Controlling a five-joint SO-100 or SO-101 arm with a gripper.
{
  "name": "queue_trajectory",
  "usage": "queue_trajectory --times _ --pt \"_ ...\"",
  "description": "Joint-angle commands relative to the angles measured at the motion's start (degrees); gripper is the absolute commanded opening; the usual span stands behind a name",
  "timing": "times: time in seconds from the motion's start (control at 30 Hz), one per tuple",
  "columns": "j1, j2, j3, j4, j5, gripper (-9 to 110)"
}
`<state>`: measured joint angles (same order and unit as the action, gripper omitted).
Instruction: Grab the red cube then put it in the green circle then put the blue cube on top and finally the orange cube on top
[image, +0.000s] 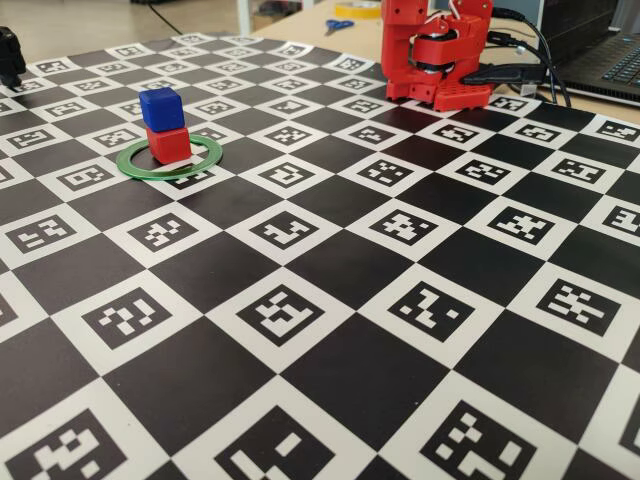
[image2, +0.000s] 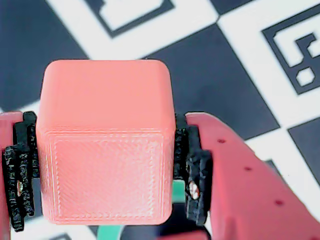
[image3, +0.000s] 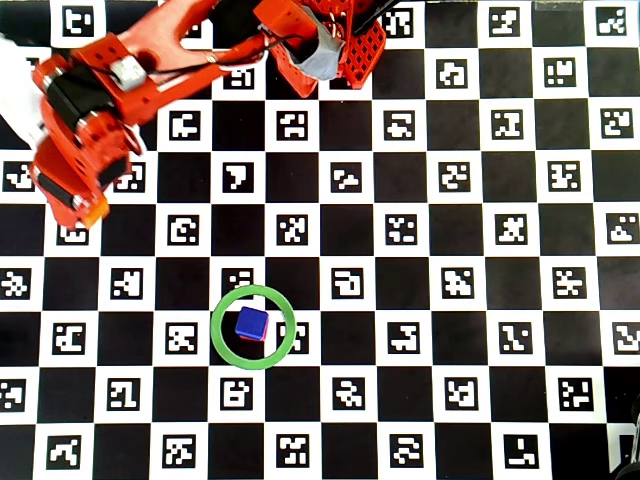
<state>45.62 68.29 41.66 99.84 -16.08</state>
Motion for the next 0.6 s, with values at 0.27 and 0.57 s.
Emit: queue_trajectory --times 0.27,0.57 --pt "-13.45 8.79 -5.45 4.13 2.20 11" --pt "-21.62 8.96 -2.81 1.93 4.39 10"
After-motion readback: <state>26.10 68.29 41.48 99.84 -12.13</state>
